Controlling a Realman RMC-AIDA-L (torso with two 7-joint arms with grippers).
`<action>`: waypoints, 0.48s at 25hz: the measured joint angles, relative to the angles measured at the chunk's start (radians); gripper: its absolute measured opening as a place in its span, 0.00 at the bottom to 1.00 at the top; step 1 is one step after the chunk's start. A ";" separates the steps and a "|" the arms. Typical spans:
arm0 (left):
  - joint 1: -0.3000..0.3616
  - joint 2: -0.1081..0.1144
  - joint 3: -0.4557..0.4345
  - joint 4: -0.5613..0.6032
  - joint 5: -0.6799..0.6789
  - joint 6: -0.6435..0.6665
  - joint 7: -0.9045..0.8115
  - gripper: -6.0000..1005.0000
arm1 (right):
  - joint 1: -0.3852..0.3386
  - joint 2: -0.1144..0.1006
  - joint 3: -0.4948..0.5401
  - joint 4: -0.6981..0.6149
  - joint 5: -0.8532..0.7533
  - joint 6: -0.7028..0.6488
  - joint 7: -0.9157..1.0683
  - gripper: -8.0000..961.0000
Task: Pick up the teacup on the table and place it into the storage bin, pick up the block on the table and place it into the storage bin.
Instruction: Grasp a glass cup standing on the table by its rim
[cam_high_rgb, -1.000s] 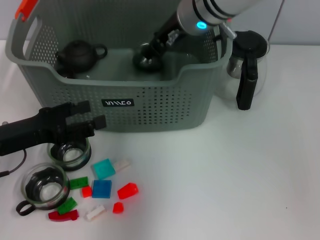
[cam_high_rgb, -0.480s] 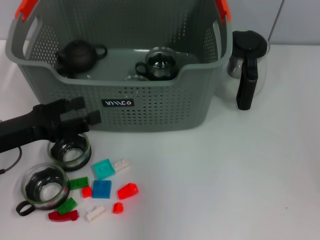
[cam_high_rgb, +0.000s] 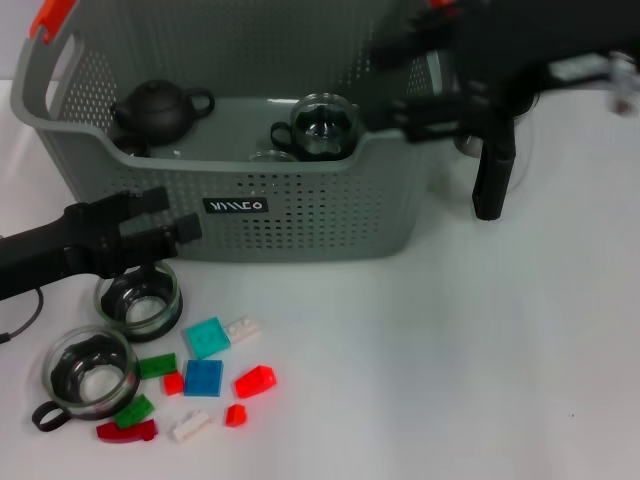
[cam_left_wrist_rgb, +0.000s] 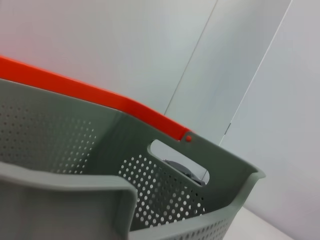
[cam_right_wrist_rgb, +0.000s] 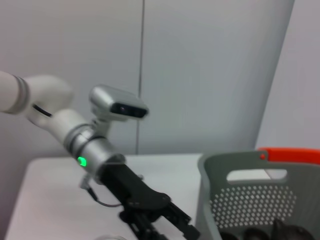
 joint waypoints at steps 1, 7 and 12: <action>0.000 0.000 0.000 0.000 -0.002 0.001 0.000 0.85 | -0.028 -0.001 0.026 0.006 0.026 -0.027 -0.036 0.60; -0.003 0.003 0.000 0.003 -0.003 0.021 -0.014 0.85 | -0.125 0.000 0.060 0.137 -0.003 -0.077 -0.176 0.59; 0.002 0.009 -0.005 0.010 -0.004 0.050 -0.021 0.85 | -0.119 0.006 0.072 0.430 -0.072 -0.018 -0.352 0.59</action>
